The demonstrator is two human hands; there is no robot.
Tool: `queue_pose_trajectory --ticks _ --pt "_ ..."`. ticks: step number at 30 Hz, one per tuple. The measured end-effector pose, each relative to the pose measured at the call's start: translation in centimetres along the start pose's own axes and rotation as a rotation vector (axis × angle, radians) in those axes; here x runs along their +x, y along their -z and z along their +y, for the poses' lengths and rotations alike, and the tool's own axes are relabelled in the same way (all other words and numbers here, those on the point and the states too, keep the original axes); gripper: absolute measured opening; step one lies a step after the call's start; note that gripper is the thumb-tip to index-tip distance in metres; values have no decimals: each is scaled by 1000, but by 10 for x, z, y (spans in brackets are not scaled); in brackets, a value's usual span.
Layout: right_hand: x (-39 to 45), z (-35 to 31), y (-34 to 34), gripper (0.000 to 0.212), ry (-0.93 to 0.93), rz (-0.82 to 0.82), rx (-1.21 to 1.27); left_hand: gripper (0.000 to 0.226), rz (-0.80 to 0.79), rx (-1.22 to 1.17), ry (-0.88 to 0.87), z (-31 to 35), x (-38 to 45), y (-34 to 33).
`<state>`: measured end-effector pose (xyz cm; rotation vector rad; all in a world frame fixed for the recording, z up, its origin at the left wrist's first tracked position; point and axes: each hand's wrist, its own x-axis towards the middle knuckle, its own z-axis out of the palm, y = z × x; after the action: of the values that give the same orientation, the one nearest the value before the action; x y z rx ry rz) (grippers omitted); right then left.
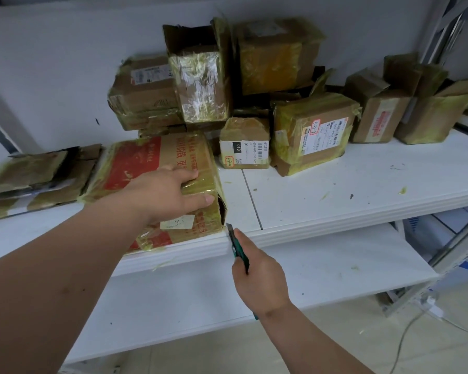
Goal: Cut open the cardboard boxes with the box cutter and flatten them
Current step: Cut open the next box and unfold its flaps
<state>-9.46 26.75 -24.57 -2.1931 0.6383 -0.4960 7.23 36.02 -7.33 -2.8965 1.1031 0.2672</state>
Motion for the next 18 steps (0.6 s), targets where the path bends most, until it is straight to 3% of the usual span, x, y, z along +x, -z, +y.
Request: queue_pose_trajectory --ticks 4,9,11,14,18 --pt "9 1 19 59 -121 54 118 96 89 23 101 22 0 -4" --pt "35 -4 45 62 -173 -16 130 77 181 2 120 31 -2 -6" --pt "49 -6 58 50 -183 -13 130 73 163 -62 119 25 -4 -1" --pt "71 -11 79 23 -147 -58 2 77 77 -69 109 10 -13 11" --pt "103 -11 92 32 -81 -134 -263 70 -1 -72 162 -22 -30 24"
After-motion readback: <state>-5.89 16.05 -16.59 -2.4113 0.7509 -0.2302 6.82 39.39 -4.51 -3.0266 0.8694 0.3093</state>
